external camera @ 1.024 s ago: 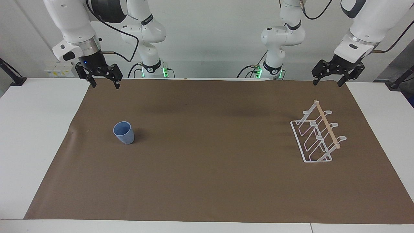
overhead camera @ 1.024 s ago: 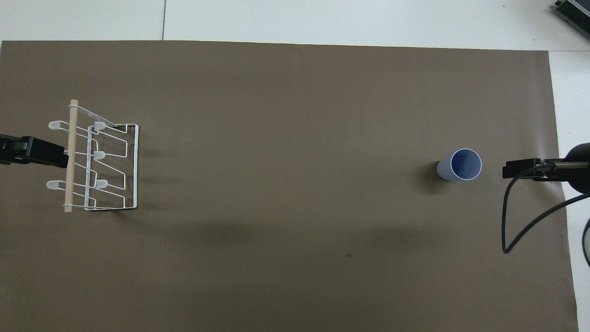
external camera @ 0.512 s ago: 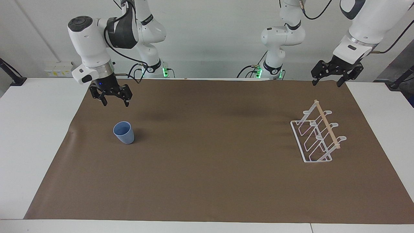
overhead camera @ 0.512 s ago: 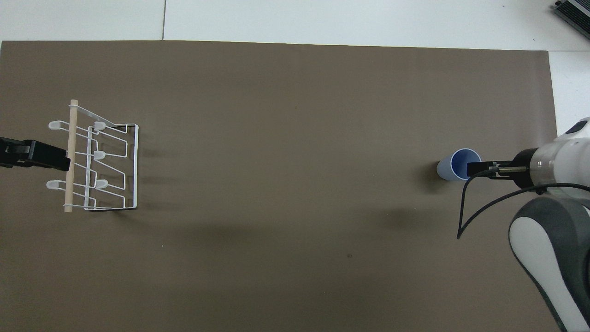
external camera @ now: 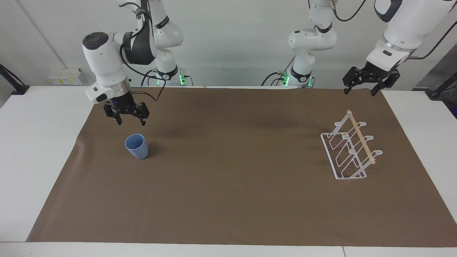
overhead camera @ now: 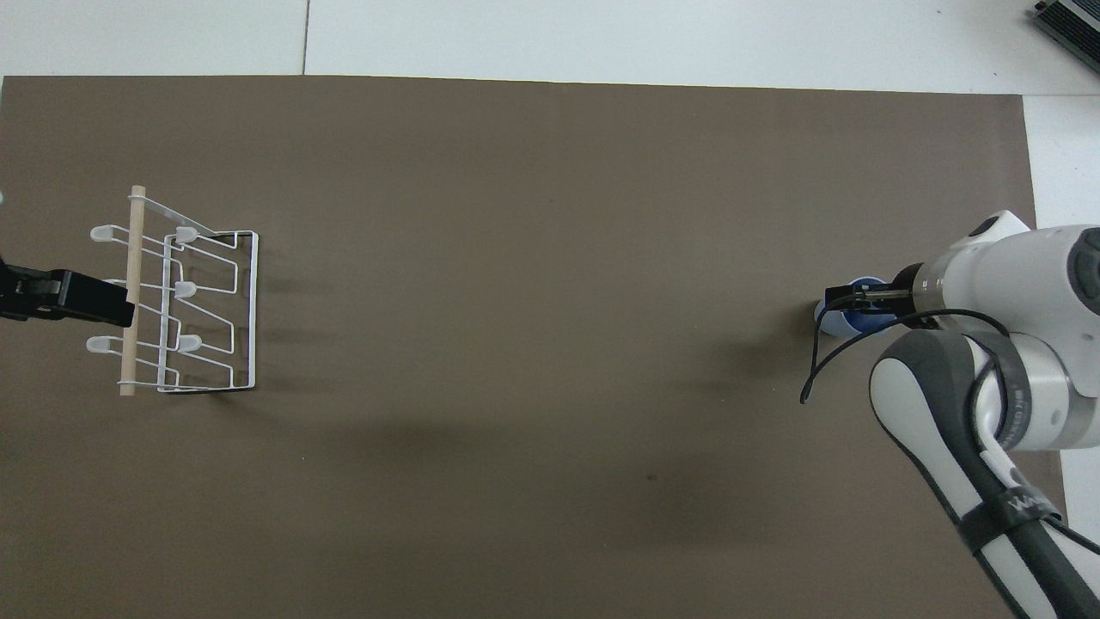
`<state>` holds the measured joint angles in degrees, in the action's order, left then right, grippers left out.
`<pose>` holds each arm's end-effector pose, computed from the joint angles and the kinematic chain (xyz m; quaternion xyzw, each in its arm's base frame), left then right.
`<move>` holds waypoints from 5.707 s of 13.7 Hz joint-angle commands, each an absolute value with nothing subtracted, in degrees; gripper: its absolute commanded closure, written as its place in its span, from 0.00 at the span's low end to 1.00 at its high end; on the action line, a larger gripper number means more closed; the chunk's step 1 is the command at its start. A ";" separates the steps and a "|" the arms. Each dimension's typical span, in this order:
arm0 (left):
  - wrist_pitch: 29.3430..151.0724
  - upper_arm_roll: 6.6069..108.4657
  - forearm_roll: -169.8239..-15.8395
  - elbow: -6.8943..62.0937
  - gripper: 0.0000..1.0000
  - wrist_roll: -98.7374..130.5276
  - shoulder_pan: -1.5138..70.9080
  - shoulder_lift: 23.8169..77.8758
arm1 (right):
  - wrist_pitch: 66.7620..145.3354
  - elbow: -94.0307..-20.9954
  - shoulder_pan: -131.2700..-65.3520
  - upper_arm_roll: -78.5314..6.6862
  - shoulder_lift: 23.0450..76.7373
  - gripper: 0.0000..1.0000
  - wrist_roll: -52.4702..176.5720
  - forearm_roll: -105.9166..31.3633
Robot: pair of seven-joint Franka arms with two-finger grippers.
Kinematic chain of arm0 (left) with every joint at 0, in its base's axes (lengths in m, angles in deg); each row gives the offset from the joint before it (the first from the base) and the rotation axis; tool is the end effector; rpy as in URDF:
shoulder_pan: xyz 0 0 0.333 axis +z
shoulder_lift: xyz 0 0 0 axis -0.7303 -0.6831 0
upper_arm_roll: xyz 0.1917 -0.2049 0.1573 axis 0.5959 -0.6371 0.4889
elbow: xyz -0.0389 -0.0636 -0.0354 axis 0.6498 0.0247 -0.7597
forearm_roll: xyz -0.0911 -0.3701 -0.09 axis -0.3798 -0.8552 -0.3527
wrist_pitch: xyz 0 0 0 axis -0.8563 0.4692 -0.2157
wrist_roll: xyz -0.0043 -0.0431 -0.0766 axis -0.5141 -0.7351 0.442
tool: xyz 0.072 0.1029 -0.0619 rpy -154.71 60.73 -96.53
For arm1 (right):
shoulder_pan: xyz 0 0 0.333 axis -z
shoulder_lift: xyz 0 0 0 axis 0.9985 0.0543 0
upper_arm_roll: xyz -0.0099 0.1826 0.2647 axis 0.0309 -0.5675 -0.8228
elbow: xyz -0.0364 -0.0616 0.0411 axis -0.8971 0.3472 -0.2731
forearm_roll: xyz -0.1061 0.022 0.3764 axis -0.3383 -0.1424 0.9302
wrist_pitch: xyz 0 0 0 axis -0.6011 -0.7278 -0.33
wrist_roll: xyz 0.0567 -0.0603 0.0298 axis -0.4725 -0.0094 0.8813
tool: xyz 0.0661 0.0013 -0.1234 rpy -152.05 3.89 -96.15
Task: Hang cup on cup holder
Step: 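Move the right gripper onto the blue cup's rim, then close the right gripper on the blue cup's rim, then lift the cup with the right gripper while the left gripper rises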
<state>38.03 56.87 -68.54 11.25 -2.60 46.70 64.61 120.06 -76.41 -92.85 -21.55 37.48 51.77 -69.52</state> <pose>0.5214 -0.0389 0.6046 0.9978 -0.0608 -0.0250 0.0057 0.5608 -0.0130 0.3671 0.9983 -0.0205 0.0529 0.0140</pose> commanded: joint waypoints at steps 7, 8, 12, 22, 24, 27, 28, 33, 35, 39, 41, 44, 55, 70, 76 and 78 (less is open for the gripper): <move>40.42 56.96 -68.57 14.73 0.00 -2.54 46.56 66.97 | 121.69 -77.24 -93.91 -21.87 38.07 0.00 52.65 -68.57; 40.42 56.96 -68.49 14.82 0.00 -2.54 46.56 66.97 | 121.69 -77.42 -94.00 -21.87 37.98 0.00 52.56 -68.57; 40.77 56.96 -68.49 14.90 0.00 -2.27 46.65 66.97 | 123.36 -78.12 -94.09 -22.66 39.03 0.00 52.47 -68.57; 41.82 56.96 -68.49 15.52 0.00 -2.36 46.56 67.32 | 124.15 -79.18 -94.27 -23.27 39.65 0.36 52.82 -68.57; 41.74 56.96 -68.49 15.61 0.00 -2.45 46.48 67.32 | 124.15 -79.18 -94.18 -23.27 39.65 0.55 52.91 -68.57; 41.56 56.96 -68.49 15.70 0.00 -2.45 46.74 67.41 | 124.15 -79.18 -94.18 -23.27 39.65 0.81 52.91 -68.57; 41.47 56.96 -68.49 15.61 0.00 -2.45 46.83 67.32 | 124.15 -79.18 -94.18 -23.27 39.65 0.89 52.91 -68.57; 41.56 57.05 -68.57 17.36 0.00 -2.62 47.00 68.37 | 124.07 -79.09 -94.18 -23.27 39.73 1.00 52.82 -68.57; 41.65 57.14 -68.49 17.80 0.00 -2.36 46.91 68.47 | 123.98 -78.66 -94.01 -23.27 39.91 1.00 52.91 -68.48; 41.56 57.05 -68.49 17.81 0.00 -2.19 46.91 68.47 | 123.19 -78.30 -93.74 -23.36 40.09 1.00 54.48 -64.03; 41.65 57.05 -68.49 17.72 0.00 -2.10 46.91 68.38 | 122.84 -77.95 -93.83 -23.36 40.17 1.00 61.39 -53.95; 41.82 57.05 -68.49 17.72 0.00 -1.92 46.56 68.38 | 120.82 -77.34 -94.18 -23.36 40.09 1.00 73.79 -43.28; 43.67 57.14 -84.19 19.91 0.00 21.42 49.20 69.25 | 116.33 -71.90 -94.36 -37.76 40.17 1.00 84.20 -0.93; 59.93 56.87 -120.06 35.03 0.00 75.86 48.15 76.73 | 126.59 -59.94 -94.27 -53.41 38.94 1.00 79.28 25.29; 60.98 54.77 -121.66 35.12 0.00 76.92 48.06 76.90 | 132.49 -56.86 -95.06 -57.98 39.03 1.00 79.19 30.57; 62.47 53.89 -123.15 35.03 0.00 76.92 48.06 76.81 | 133.99 -56.33 -95.06 -59.39 39.03 1.00 79.19 31.27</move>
